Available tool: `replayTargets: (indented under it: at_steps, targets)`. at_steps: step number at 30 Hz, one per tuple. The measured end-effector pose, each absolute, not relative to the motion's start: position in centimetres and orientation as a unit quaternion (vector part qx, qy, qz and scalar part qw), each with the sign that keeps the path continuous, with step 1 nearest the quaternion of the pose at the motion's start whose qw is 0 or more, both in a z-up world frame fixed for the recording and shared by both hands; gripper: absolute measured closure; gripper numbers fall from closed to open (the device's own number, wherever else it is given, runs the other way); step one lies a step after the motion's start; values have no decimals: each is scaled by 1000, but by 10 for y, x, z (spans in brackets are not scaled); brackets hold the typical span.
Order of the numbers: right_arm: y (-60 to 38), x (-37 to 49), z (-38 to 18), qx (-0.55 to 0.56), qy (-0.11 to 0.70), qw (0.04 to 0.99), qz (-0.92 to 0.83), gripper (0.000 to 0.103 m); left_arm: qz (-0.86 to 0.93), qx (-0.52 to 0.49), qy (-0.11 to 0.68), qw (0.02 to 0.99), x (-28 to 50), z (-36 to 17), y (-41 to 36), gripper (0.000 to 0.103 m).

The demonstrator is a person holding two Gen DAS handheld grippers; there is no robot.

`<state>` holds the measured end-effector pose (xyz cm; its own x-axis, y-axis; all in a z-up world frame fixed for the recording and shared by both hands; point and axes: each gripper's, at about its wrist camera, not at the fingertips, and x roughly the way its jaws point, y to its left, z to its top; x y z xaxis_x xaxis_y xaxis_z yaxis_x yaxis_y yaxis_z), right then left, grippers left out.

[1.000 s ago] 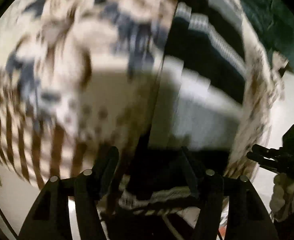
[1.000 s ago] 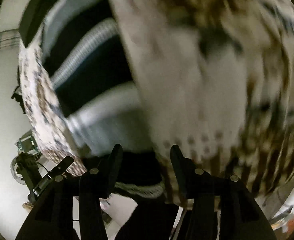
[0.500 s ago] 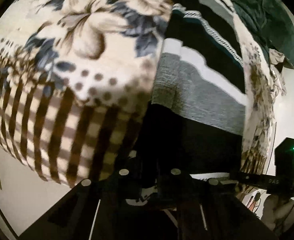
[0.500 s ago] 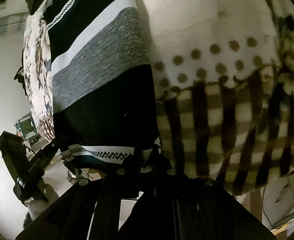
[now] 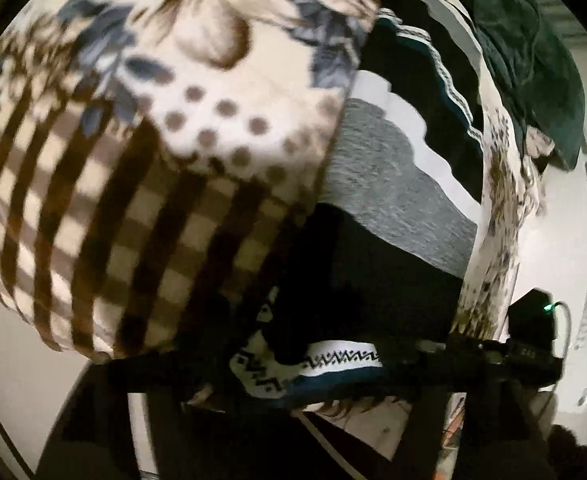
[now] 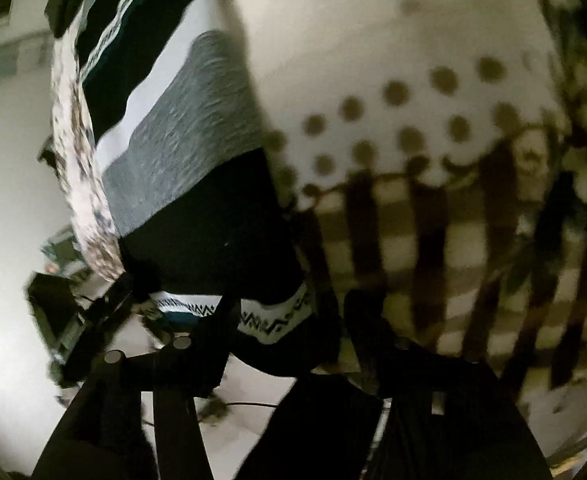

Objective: Fold small clothes
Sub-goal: 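Grasp the sweater side with both grippers and lift it to fold over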

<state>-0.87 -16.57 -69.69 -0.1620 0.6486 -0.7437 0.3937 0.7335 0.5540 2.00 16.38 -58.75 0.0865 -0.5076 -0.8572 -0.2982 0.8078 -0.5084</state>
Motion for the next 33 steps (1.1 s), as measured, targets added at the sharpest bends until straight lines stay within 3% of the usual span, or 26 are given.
replayTargets:
  at_steps: [4,7,12,13,14,15,16,17,20,27,33]
  targets:
    - [-164,-12,-719,393,747,515,152,47,-104,-339,684,638,19,-619,158,34]
    - [-152,-14,-729,400,739,510,182,47,-123,-310,689,643,24,-623,144,26]
    - [-145,-16,-737,433,725,501,191,45,-133,-285,695,646,28,-615,136,26]
    - [-143,-16,-735,435,723,501,192,45,-134,-281,692,651,27,-612,135,32]
    - [-142,-16,-734,437,721,502,192,48,-134,-275,690,656,26,-608,132,63]
    - [-140,-17,-732,437,720,503,194,52,-133,-263,691,660,23,-603,130,78]
    - [-135,-17,-729,431,721,506,196,68,-136,-264,689,661,21,-601,129,87]
    - [-129,-16,-726,421,724,509,196,76,-131,-265,682,668,19,-594,130,89]
    - [-120,-16,-715,422,717,522,189,85,-121,-284,668,677,16,-578,131,90]
    - [-119,-9,-650,421,682,562,203,87,-122,-358,625,683,25,-528,140,91]
    - [-123,57,-569,424,626,615,225,88,-147,-406,574,696,91,-482,142,91]
